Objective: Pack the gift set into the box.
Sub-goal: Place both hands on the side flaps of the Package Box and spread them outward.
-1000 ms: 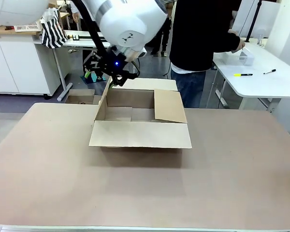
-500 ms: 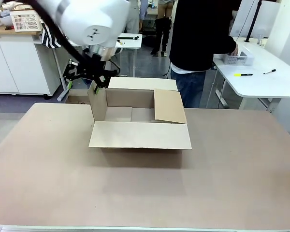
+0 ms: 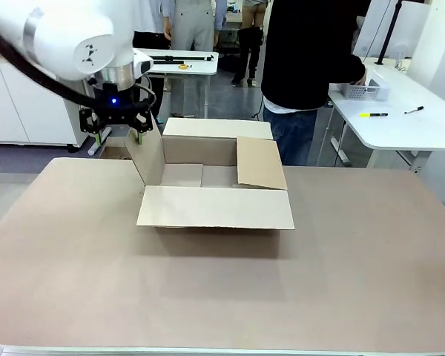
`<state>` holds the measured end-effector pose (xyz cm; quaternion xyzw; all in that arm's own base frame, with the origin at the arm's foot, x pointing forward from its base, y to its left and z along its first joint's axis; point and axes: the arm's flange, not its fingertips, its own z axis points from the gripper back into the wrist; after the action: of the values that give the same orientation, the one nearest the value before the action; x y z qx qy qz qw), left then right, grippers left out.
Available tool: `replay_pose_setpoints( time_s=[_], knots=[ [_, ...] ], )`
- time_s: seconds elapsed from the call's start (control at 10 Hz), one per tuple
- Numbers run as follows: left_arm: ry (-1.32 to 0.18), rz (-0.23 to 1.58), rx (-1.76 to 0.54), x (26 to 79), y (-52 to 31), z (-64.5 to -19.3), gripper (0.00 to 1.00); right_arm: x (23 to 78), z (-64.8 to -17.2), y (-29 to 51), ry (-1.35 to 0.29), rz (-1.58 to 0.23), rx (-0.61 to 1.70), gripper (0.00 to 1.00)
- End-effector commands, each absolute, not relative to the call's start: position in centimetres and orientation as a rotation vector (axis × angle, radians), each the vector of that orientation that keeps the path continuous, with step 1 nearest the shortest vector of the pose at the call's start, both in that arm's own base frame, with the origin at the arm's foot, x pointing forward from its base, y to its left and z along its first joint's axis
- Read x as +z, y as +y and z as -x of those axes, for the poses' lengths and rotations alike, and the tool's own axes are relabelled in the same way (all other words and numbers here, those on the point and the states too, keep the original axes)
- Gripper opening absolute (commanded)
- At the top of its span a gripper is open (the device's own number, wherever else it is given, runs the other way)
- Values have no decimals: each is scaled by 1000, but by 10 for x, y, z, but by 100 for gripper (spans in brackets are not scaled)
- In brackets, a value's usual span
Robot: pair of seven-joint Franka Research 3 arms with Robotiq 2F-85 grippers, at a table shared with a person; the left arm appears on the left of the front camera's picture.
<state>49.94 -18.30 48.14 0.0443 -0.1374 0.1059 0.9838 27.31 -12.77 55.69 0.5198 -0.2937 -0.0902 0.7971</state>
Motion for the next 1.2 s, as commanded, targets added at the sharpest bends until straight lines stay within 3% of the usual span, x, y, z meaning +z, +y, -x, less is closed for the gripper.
replay_pose_setpoints(
  time_s=[0.0,0.3,0.6,0.7,1.1],
  knots=[
    [-270,74,149,468,-156,-487,100,557,-275,-127,-653,-1127,-170,100],
    [-307,301,98,457,-121,-480,100,557,-275,-127,-653,-1127,-170,100],
    [-289,390,159,450,-99,-471,100,557,-275,-127,-653,-1127,-170,100],
    [-316,312,147,456,-118,-485,100,557,-275,-127,-653,-1127,-170,100],
    [-316,312,147,456,-118,-485,100,557,-275,-127,-653,-1127,-170,100]
  ],
)
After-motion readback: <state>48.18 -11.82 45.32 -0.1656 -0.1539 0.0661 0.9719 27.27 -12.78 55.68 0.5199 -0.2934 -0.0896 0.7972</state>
